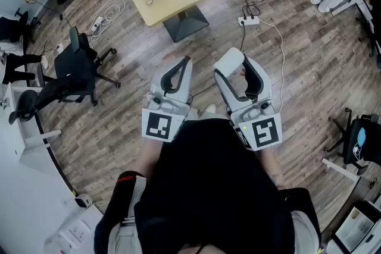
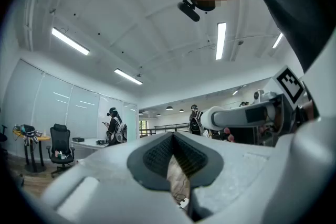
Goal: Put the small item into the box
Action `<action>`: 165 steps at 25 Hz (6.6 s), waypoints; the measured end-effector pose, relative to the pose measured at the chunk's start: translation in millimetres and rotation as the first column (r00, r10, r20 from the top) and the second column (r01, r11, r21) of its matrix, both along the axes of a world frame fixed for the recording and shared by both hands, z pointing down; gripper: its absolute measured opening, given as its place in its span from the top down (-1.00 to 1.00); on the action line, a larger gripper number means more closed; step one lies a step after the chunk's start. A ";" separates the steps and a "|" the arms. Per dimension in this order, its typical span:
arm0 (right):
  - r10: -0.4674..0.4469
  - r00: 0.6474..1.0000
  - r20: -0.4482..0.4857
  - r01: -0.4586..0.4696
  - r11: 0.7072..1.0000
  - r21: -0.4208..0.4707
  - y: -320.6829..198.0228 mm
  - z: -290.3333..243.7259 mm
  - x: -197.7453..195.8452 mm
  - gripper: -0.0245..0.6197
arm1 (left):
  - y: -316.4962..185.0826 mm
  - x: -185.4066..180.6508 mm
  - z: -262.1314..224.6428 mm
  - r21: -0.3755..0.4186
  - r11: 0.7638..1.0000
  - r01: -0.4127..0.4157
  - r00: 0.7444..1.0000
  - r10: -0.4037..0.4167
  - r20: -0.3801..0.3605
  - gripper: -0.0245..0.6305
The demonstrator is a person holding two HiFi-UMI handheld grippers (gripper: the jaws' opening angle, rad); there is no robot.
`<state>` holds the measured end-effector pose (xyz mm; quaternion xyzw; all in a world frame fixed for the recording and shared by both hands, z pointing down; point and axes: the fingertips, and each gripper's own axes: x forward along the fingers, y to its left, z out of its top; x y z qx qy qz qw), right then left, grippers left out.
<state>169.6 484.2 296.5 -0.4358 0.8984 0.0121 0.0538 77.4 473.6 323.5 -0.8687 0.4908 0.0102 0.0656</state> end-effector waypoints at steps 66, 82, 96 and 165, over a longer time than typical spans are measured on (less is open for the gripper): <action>0.056 0.998 -0.010 -0.057 0.996 -0.064 -277.1 8.7 -28.5 0.07 | -281.2 -20.3 4.3 0.010 0.994 -0.111 0.994 0.111 0.018 0.92; 0.049 0.998 -0.045 -0.052 0.997 -0.054 -383.2 10.8 -79.5 0.06 | -387.2 -67.0 7.3 0.013 0.994 -0.108 0.994 0.108 -0.029 0.92; -0.040 0.996 -0.077 0.036 0.998 -0.054 -426.7 15.4 -106.1 0.06 | -420.7 -95.8 14.7 -0.007 1.000 -0.017 0.999 0.016 -0.046 0.92; -0.646 0.723 -0.245 0.555 0.755 -0.349 -741.3 163.5 -207.1 0.06 | -672.1 -159.1 94.1 -0.183 0.820 0.542 0.832 -0.554 -0.018 0.92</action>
